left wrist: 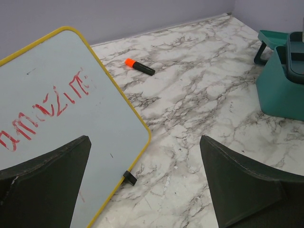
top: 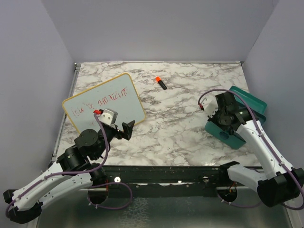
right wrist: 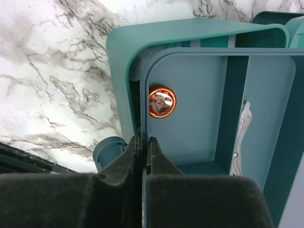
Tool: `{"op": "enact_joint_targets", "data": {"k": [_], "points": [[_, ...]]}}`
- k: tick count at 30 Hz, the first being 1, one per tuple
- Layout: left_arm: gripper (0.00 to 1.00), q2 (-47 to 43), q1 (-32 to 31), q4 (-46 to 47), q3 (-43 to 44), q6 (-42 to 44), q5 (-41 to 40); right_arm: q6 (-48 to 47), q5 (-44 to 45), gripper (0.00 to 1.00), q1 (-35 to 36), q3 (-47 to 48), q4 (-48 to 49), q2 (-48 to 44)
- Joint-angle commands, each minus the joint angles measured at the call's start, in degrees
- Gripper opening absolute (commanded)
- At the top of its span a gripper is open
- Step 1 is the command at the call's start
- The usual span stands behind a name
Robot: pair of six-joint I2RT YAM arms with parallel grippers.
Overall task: Organize the medicine kit
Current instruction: Place the medicine box compartment inside the medicine box.
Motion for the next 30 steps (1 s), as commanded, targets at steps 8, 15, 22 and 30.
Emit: {"op": "enact_joint_targets", "data": {"k": [8, 15, 22, 30], "points": [[0.99, 0.63, -0.02, 1.24, -0.69, 0.50, 1.18, -5.51, -6.20, 0.00, -0.60, -0.48, 1.87, -2.20], [0.99, 2.09, -0.02, 1.42, -0.61, 0.63, 1.84, -6.05, -8.06, 0.01, -1.29, -1.05, 1.86, -1.01], [0.99, 1.94, -0.02, 1.50, -0.79, 0.41, 1.68, -6.70, -8.08, 0.01, -1.91, -1.22, 1.10, -0.90], [0.99, 3.88, 0.00, 1.59, -0.62, 0.21, 3.07, -7.40, -10.28, 0.10, -3.33, 4.80, -1.78, 2.74]]}}
